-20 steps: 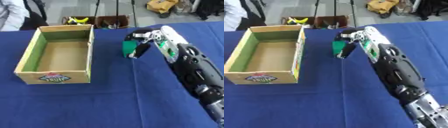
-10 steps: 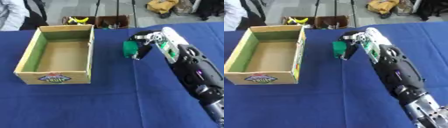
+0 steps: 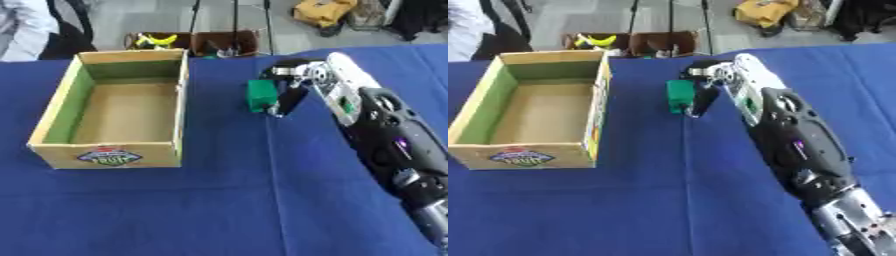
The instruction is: Pick up objects on the table and place them in the box.
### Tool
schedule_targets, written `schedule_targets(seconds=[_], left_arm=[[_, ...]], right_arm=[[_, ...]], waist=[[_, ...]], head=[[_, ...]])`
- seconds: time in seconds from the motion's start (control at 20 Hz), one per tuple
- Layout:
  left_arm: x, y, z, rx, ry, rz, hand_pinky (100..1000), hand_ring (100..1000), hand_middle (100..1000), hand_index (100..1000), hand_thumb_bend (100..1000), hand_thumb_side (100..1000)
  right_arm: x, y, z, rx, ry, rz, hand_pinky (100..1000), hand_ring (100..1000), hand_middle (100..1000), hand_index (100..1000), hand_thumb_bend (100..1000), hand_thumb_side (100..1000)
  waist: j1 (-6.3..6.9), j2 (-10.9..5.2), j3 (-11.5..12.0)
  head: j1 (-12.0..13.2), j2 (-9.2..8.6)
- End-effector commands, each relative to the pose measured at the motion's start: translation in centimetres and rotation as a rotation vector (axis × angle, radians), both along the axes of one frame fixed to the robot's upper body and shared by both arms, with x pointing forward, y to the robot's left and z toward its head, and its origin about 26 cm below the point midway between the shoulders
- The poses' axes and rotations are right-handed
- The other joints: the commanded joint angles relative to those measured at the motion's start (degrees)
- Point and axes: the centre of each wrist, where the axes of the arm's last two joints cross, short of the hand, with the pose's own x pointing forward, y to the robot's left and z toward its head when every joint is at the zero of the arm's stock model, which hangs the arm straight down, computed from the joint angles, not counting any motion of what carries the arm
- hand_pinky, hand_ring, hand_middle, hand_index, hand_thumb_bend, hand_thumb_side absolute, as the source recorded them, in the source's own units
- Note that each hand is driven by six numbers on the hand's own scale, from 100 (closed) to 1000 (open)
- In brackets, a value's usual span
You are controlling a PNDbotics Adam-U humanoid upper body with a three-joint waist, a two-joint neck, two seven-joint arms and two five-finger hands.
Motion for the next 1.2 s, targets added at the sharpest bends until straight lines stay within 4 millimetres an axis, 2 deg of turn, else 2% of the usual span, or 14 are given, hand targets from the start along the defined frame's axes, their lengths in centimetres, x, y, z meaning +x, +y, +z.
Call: schedule_targets(seconds=[0.05,0.25,0.3,0.7,0.95,1.2], left_arm=[[-0.1,0.0,0.7,0.012,-0.022,-0.006,243,663,674,832,198,912],[-0.1,0.0,0.7,0.011,-0.023,-0.007,243,663,674,832,197,912],[-0.1,0.0,0.7,0.011,-0.022,-0.007,243,664,674,832,196,912],[0.0,0.0,0.7,0.012,-0.022,-0.007,243,664,675,832,194,911],[0.0,0.0,0.7,0.011,-0.021,-0.008,244,664,675,832,195,912],[0.0,0.0,0.6,0.013,-0.018,-0.011,244,664,674,832,194,911]], right_arm=[[-0.4,-0.5,1.4,0.017,-0.062,-0.013,761,864,717,802,100,158],[-0.3,-0.5,1.3,0.029,-0.086,-0.026,734,836,612,711,100,148],[-0.4,-0.5,1.4,0.036,-0.097,-0.031,728,829,590,688,100,169],[-1.0,0.4,2.7,0.103,-0.174,-0.032,724,825,573,671,100,149],[-2.0,2.6,4.4,0.173,-0.251,0.017,729,823,559,659,100,215],[-2.8,4.8,5.6,0.203,-0.304,0.049,729,818,553,653,100,233]], waist=[[0.04,-1.20,0.0],[0.07,-1.18,0.1],[0.07,-1.18,0.0],[0.00,-1.36,-0.2],[-0.05,-1.77,-0.1],[-0.25,-2.16,0.2]], head=[[-0.2,-0.88],[-0.2,-0.93],[-0.2,-0.90],[-0.2,-0.68],[-0.3,-0.63],[-0.6,-0.59]])
